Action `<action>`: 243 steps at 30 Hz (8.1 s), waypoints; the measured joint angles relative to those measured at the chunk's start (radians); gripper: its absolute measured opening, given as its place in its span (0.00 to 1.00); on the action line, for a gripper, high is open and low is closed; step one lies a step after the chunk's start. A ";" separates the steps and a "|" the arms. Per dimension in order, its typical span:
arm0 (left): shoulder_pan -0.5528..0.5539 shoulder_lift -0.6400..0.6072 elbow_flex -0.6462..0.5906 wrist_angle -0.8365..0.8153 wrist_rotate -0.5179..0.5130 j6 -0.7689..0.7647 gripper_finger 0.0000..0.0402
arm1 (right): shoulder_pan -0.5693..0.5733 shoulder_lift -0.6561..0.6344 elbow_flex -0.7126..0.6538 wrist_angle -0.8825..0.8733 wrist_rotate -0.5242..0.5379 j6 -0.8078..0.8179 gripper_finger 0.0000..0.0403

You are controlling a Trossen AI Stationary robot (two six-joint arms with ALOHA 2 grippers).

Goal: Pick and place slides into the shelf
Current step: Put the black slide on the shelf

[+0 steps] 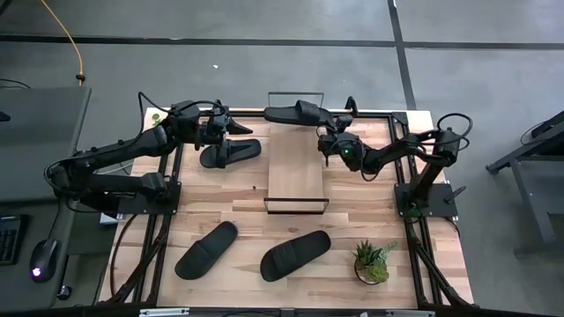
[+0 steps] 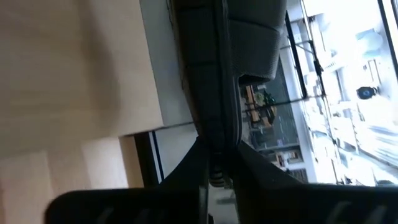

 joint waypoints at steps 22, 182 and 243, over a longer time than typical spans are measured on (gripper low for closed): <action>0.000 0.000 0.000 0.000 0.000 0.001 0.53 | -0.025 -0.001 0.001 -0.058 -0.104 0.052 0.41; -0.001 0.000 0.000 -0.120 0.012 0.023 0.53 | 0.482 -0.572 0.328 -0.982 -0.723 1.372 0.75; -0.256 0.000 0.000 -0.090 0.000 -0.022 0.53 | 1.055 0.113 0.327 -0.529 -0.265 2.067 0.75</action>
